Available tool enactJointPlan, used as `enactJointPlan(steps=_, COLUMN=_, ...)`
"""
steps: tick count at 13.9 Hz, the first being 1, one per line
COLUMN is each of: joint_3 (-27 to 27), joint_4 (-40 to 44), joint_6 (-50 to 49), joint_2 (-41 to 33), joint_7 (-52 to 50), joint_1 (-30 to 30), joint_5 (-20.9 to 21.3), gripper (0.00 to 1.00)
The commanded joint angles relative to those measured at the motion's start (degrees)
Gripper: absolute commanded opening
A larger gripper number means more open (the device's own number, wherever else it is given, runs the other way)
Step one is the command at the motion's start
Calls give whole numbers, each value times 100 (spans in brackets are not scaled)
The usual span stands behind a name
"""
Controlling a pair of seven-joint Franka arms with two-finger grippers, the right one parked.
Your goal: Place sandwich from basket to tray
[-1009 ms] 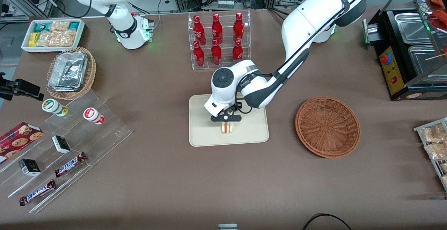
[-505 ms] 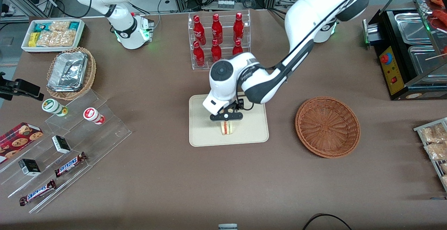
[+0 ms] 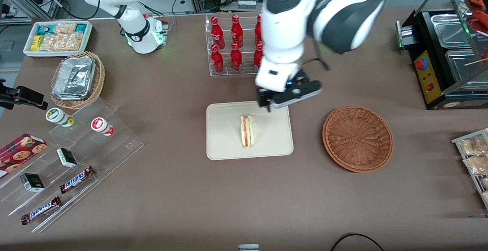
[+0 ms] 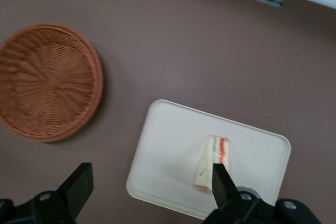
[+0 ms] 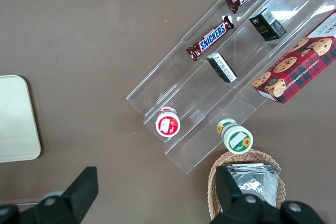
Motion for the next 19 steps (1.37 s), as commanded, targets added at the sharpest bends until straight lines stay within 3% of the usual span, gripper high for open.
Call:
enactJointPlan(steps=1, joint_3=10, joint_4=-280, joint_6=-322, joint_2=-543, joint_7=773, joint_1=600, joint_5=-525, gripper=100)
enactJointPlan(steps=6, joint_3=140, joint_4=-280, joint_6=-1026, joint_2=-984, joint_7=2881, joint_1=1532, joint_5=-1097, gripper=100)
enactJointPlan(steps=10, joint_3=1791, joint_4=-350, joint_6=-1263, joint_2=-1414, joint_7=4579, joint_1=1200, joint_5=-1783, gripper=100)
enactJointPlan(steps=14, joint_3=2828, joint_4=-727, joint_6=-1502, joint_2=-1756, joint_7=5776, joint_1=902, joint_5=-1872, gripper=100)
enactJointPlan(steps=19, joint_3=3165, joint_4=-1307, joint_6=-1379, joint_2=-2214, joint_7=6340, joint_1=866, joint_5=-1854, gripper=100)
